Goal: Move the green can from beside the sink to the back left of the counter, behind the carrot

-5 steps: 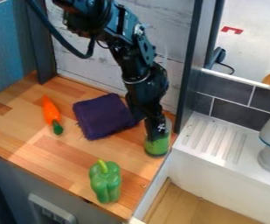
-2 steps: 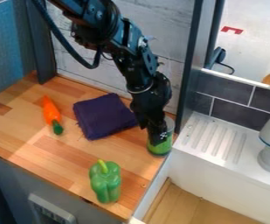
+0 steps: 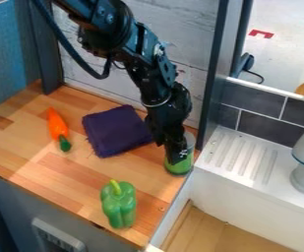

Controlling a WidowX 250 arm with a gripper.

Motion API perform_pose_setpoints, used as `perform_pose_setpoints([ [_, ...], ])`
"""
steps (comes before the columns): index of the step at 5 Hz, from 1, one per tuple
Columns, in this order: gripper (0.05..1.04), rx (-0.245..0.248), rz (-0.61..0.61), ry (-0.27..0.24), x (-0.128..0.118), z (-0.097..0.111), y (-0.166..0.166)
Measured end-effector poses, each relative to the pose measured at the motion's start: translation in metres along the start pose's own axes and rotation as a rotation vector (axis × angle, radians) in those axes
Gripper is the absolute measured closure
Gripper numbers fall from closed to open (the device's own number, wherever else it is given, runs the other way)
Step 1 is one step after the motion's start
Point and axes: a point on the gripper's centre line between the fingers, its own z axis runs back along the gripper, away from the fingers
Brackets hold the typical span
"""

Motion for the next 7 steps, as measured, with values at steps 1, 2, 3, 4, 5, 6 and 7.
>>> perform_pose_setpoints([
  [1,0.255,0.027,0.119,-0.034,-0.016,0.021,0.024],
  [2,0.255,0.054,0.224,-0.072,-0.034,0.037,0.049],
  [3,0.255,0.099,0.304,-0.079,-0.053,0.047,0.076],
  [4,0.255,0.161,0.382,-0.096,-0.068,0.062,0.107],
  [5,0.255,0.210,0.444,-0.091,-0.075,0.074,0.127],
  [6,0.255,0.254,0.512,-0.067,-0.088,0.085,0.143],
  [7,0.255,0.280,0.578,-0.048,-0.104,0.090,0.153],
])
